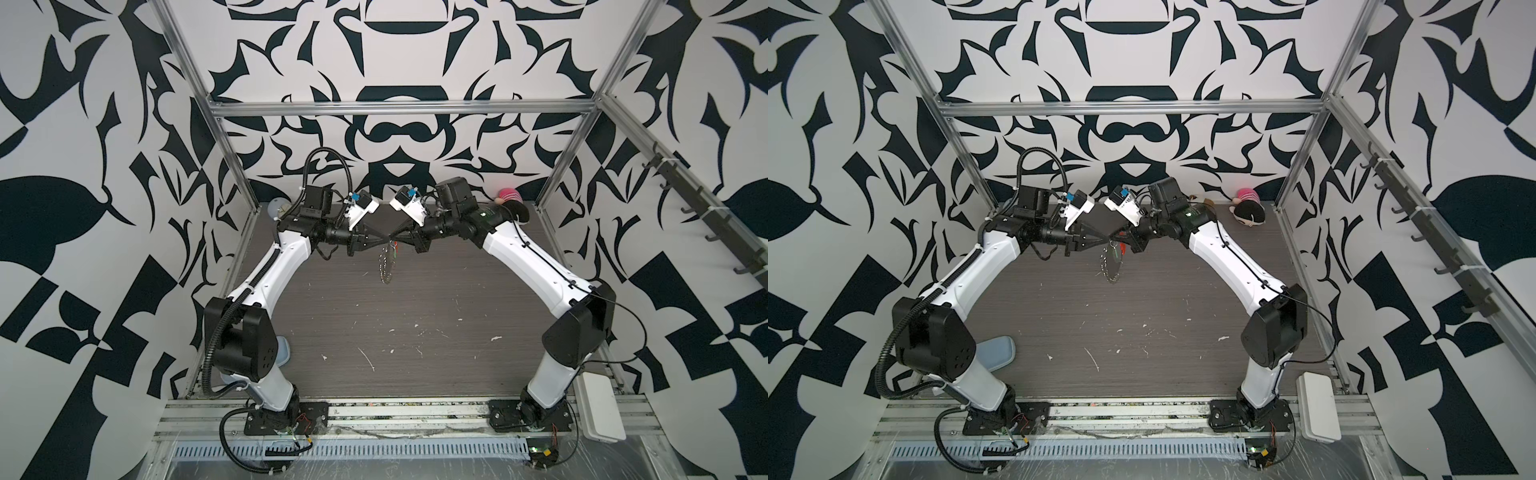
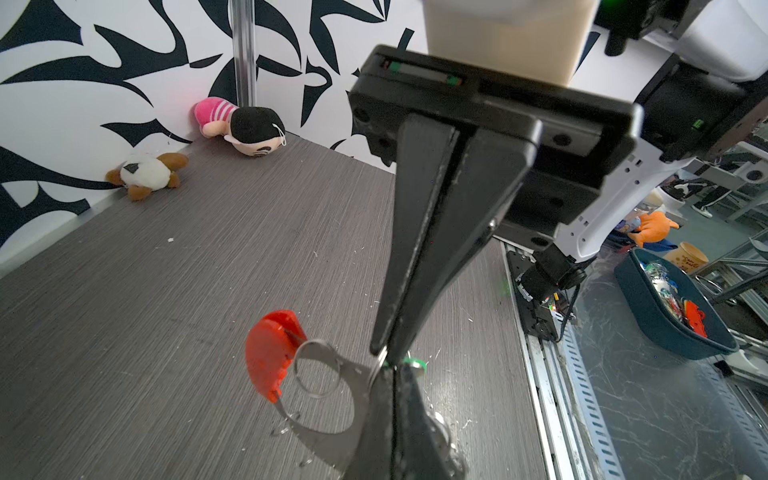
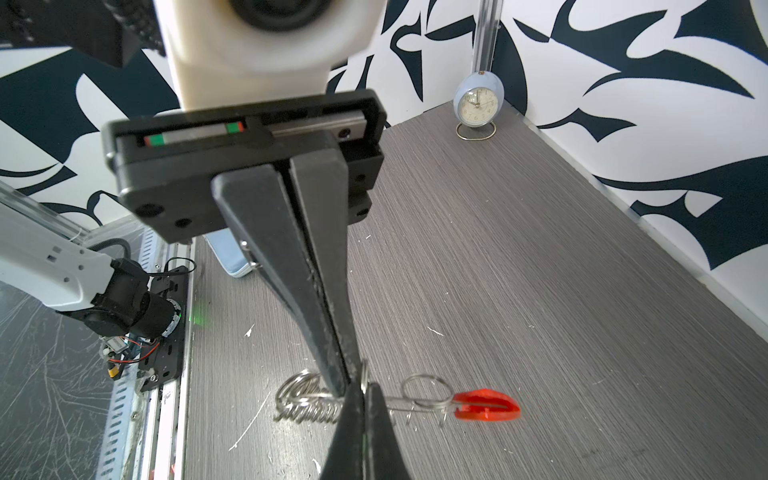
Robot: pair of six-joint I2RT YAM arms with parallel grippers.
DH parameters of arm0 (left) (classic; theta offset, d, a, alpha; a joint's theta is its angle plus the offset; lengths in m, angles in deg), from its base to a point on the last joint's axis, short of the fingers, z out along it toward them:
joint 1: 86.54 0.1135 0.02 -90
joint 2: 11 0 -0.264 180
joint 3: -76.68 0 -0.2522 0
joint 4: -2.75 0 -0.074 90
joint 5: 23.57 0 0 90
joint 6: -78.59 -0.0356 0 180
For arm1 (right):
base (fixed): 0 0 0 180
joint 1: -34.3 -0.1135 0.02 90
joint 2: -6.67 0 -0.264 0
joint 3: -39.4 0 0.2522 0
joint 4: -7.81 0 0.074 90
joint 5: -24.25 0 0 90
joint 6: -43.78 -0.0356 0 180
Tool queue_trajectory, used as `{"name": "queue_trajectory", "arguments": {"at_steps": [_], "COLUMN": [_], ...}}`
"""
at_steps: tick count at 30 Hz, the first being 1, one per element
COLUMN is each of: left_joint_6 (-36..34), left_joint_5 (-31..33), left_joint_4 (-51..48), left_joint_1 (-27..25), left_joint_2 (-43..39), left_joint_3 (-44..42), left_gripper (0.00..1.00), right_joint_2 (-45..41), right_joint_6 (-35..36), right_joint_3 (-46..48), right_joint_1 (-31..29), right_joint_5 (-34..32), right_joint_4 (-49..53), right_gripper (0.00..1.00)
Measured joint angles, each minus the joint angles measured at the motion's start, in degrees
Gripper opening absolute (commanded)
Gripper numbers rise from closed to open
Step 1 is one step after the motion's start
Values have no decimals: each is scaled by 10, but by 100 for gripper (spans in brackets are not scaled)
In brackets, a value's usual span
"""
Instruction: Put the keys on the keyring
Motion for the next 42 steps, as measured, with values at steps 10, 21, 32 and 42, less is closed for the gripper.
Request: {"name": "queue_trajectory", "arguments": {"at_steps": [10, 21, 32, 42], "left_joint_6": [7, 83, 102, 98], "left_joint_5": [-2, -2, -13, -24], "left_joint_4": [7, 125, 149, 140], "left_joint_1": [3, 24, 23, 23], "left_joint_2": [-3, -43, -42, -42], "left_joint_3": [-7, -71, -71, -71], "left_gripper": [18, 32, 27, 29], "right_joint_2": [-14, -15, -15, -15], "right_joint_6": [-2, -6, -19, -27], "right_joint_3": [18, 26, 26, 26], "right_joint_1": [-2, -11, -12, -12], "right_joint_5": [-6, -3, 12, 14], "right_joint_4": [-14, -26, -32, -38], "right_gripper": [0, 0, 0, 0]}}
